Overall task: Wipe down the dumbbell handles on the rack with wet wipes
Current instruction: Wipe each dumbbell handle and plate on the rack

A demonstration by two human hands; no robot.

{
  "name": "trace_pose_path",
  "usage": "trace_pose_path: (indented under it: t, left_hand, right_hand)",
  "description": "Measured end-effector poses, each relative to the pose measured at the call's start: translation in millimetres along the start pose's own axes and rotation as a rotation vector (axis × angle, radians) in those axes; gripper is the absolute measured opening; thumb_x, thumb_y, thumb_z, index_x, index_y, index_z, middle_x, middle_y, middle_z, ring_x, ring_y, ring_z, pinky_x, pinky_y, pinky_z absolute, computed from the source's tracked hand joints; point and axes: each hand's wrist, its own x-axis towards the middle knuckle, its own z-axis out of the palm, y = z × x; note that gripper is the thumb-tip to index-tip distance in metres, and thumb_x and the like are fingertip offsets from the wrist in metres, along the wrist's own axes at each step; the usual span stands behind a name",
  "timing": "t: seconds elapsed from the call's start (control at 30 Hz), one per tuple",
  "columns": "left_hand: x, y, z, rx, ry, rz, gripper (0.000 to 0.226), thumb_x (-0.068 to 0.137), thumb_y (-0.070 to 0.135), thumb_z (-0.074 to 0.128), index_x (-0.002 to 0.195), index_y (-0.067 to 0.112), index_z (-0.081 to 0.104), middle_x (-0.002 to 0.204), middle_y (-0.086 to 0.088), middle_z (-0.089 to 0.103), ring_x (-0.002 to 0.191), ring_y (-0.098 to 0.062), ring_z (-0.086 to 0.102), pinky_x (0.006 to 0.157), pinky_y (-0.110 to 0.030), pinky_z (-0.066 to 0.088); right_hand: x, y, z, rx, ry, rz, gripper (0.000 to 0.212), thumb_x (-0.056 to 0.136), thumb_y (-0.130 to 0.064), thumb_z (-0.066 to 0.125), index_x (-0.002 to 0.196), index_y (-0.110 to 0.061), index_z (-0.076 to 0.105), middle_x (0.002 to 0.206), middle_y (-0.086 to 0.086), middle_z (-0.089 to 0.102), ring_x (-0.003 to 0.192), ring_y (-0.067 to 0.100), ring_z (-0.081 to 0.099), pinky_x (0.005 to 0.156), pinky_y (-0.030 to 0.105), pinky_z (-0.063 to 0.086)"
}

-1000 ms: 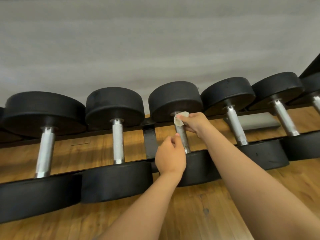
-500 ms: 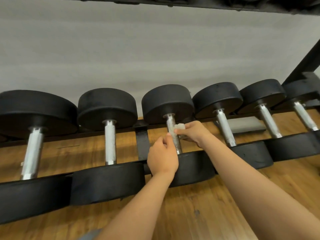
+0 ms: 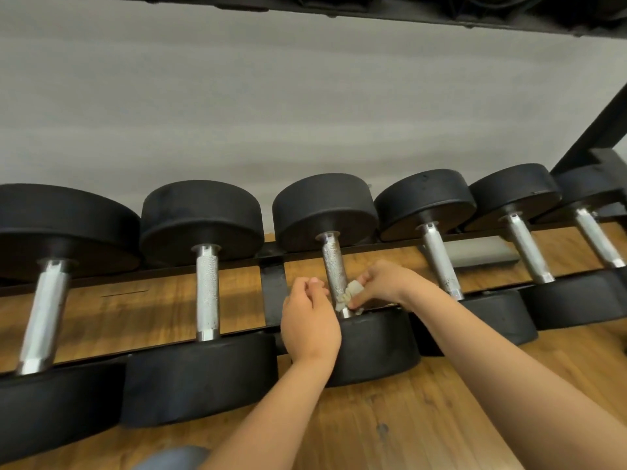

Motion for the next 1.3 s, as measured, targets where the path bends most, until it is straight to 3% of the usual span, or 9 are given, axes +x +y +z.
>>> trace_pose_path:
  t: [0.13, 0.27, 0.43, 0.53, 0.67, 0.87, 1.0, 1.2, 1.3]
  left_hand:
    - [2.8, -5.0, 0.4, 0.041, 0.053, 0.0, 0.023, 0.101, 0.043, 0.036, 0.091, 0.031, 0.054, 0.091, 0.01, 0.053, 0.095, -0.016, 0.054, 0.084, -0.039, 0.048]
    - [2.5, -2.8, -0.9, 0.042, 0.006, -0.004, 0.026, 0.1, 0.047, 0.034, 0.091, 0.031, 0.053, 0.089, 0.011, 0.051, 0.09, -0.014, 0.055, 0.074, -0.033, 0.045]
    - [2.1, -3.7, -0.3, 0.026, -0.002, 0.002, 0.031, 0.095, 0.055, 0.028, 0.09, 0.035, 0.051, 0.095, 0.011, 0.058, 0.09, -0.012, 0.056, 0.074, -0.034, 0.047]
    - [2.1, -4.9, 0.7, 0.041, 0.004, 0.001, 0.034, 0.086, 0.063, 0.022, 0.083, 0.04, 0.046, 0.096, 0.013, 0.061, 0.091, -0.011, 0.058, 0.079, -0.038, 0.051]
    - [3.2, -4.4, 2.9, 0.068, 0.008, -0.011, 0.034, 0.086, 0.064, 0.02, 0.08, 0.041, 0.044, 0.093, 0.013, 0.061, 0.09, -0.012, 0.058, 0.079, -0.038, 0.052]
    - [2.0, -5.5, 4.5, 0.104, 0.01, -0.008, 0.036, 0.087, 0.064, 0.021, 0.079, 0.038, 0.045, 0.09, 0.014, 0.063, 0.09, -0.014, 0.06, 0.078, -0.041, 0.053]
    - [1.3, -4.0, 5.7, 0.146, 0.001, 0.006, 0.035, 0.092, 0.059, 0.024, 0.078, 0.037, 0.046, 0.085, 0.015, 0.063, 0.087, -0.015, 0.061, 0.078, -0.04, 0.052]
    - [1.6, -0.4, 4.0, 0.15, -0.003, -0.014, 0.037, 0.09, 0.062, 0.021, 0.081, 0.037, 0.047, 0.087, 0.015, 0.064, 0.085, -0.013, 0.062, 0.076, -0.038, 0.053]
    - [0.7, 1.4, 3.0, 0.15, -0.04, -0.021, 0.032, 0.098, 0.055, 0.028, 0.083, 0.036, 0.048, 0.083, 0.014, 0.064, 0.076, -0.007, 0.061, 0.074, -0.033, 0.051]
  right_hand:
    - [-6.6, 4.8, 3.3, 0.317, 0.029, -0.056, 0.023, 0.076, -0.019, 0.083, 0.086, -0.017, 0.063, 0.09, -0.001, 0.07, 0.086, 0.011, 0.065, 0.074, 0.021, 0.051]
    - [-4.7, -1.8, 3.8, 0.613, -0.006, -0.038, 0.019, 0.09, -0.025, 0.068, 0.085, -0.01, 0.057, 0.09, 0.008, 0.072, 0.083, 0.016, 0.071, 0.076, 0.03, 0.059]
    - [-4.8, 2.5, 9.1, 0.206, 0.087, -0.152, 0.013, 0.086, -0.02, 0.073, 0.083, -0.013, 0.062, 0.088, 0.003, 0.07, 0.084, 0.013, 0.065, 0.071, 0.025, 0.049]
    - [-7.8, 4.6, 7.3, -0.019, -0.003, -0.153, 0.02, 0.079, -0.028, 0.079, 0.079, -0.018, 0.062, 0.084, -0.004, 0.069, 0.082, 0.009, 0.062, 0.072, 0.026, 0.044]
    - [-8.2, 2.5, 0.4, -0.036, -0.116, -0.146, 0.026, 0.073, -0.021, 0.084, 0.086, -0.016, 0.062, 0.087, -0.007, 0.067, 0.081, 0.006, 0.061, 0.066, 0.021, 0.043]
    - [-3.3, 7.5, 9.8, 0.153, 0.086, -0.169, 0.024, 0.071, -0.016, 0.086, 0.073, -0.015, 0.062, 0.061, -0.008, 0.066, 0.06, 0.004, 0.06, 0.064, 0.022, 0.046]
    - [3.8, -5.2, 8.8, 0.375, 0.224, -0.168, 0.016, 0.077, -0.009, 0.08, 0.074, -0.008, 0.064, 0.076, 0.002, 0.07, 0.07, 0.009, 0.066, 0.059, 0.019, 0.05]
    - [30.8, -38.6, 6.9, 0.93, 0.366, -0.035, 0.008, 0.083, -0.01, 0.075, 0.085, -0.009, 0.067, 0.093, 0.008, 0.071, 0.089, 0.019, 0.069, 0.074, 0.025, 0.056]
    - [31.8, -36.0, 13.3, 0.893, 0.359, -0.062, 0.006, 0.09, -0.02, 0.069, 0.085, -0.015, 0.068, 0.094, 0.005, 0.072, 0.095, 0.019, 0.067, 0.087, 0.031, 0.054]
